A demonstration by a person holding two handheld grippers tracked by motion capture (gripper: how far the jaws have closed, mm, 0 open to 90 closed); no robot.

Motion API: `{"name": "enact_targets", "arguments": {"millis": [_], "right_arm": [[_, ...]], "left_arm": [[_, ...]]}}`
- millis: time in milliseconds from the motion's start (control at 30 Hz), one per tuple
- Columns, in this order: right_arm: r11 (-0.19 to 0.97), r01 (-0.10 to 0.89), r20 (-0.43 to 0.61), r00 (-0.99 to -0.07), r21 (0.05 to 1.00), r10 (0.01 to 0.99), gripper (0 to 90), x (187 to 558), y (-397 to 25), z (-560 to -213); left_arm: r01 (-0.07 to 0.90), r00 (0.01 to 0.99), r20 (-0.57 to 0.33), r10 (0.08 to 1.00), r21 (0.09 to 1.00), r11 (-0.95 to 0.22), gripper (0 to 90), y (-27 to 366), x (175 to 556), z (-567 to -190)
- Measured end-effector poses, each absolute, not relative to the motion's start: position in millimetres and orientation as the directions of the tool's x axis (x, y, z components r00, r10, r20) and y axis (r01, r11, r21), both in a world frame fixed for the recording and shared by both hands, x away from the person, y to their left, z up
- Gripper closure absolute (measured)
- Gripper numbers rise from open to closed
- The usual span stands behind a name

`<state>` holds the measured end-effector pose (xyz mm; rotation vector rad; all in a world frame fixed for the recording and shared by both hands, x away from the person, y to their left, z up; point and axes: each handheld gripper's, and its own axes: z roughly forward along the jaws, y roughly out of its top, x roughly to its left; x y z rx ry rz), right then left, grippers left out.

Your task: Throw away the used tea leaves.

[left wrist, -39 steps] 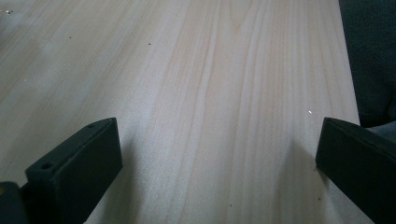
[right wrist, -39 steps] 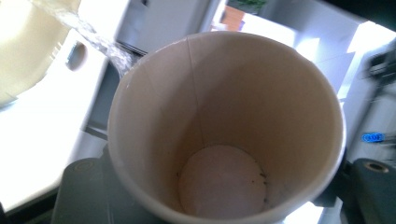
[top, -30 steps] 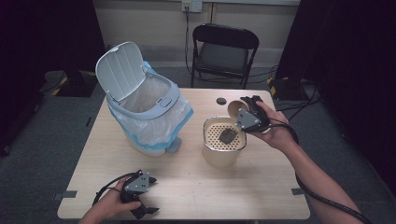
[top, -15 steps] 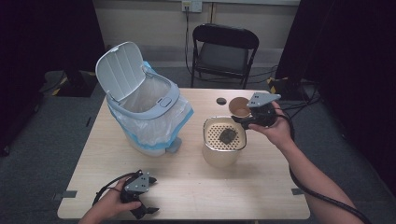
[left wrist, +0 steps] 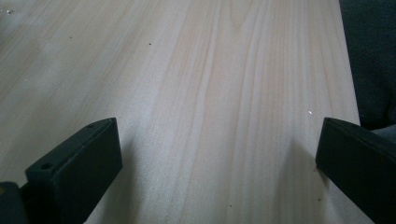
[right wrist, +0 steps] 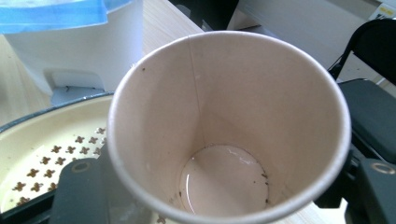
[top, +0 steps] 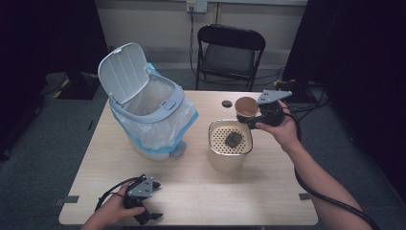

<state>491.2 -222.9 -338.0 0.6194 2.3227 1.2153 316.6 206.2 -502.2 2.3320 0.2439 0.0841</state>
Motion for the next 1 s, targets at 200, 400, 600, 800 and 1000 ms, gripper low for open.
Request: {"name": "enact_targets", "arguments": {"millis": [200, 400, 600, 800, 1000], "right_arm": [[0.506, 0.184, -0.165, -0.806, 0.843, 0.568, 28.2, 494, -221, -335], [0.498, 0.192, -0.145, -0.815, 0.845, 0.561, 28.2, 497, -216, -329], [0.497, 0.197, -0.13, -0.826, 0.845, 0.549, 28.1, 498, -211, -323], [0.484, 0.205, -0.11, -0.831, 0.851, 0.546, 28.1, 499, -206, -317], [0.476, 0.212, -0.087, -0.843, 0.853, 0.531, 28.0, 501, -197, -311]], "left_arm": [[0.153, 0.979, -0.016, 0.203, 0.719, -0.678, 0.0, 206, 317, -503], [0.149, 0.979, -0.012, 0.202, 0.718, -0.68, 0.0, 206, 317, -502], [0.149, 0.979, -0.012, 0.203, 0.719, -0.679, 0.0, 206, 317, -503], [0.149, 0.979, -0.012, 0.202, 0.718, -0.68, 0.0, 206, 317, -503], [0.15, 0.979, -0.014, 0.201, 0.719, -0.679, 0.0, 206, 317, -503]]}}
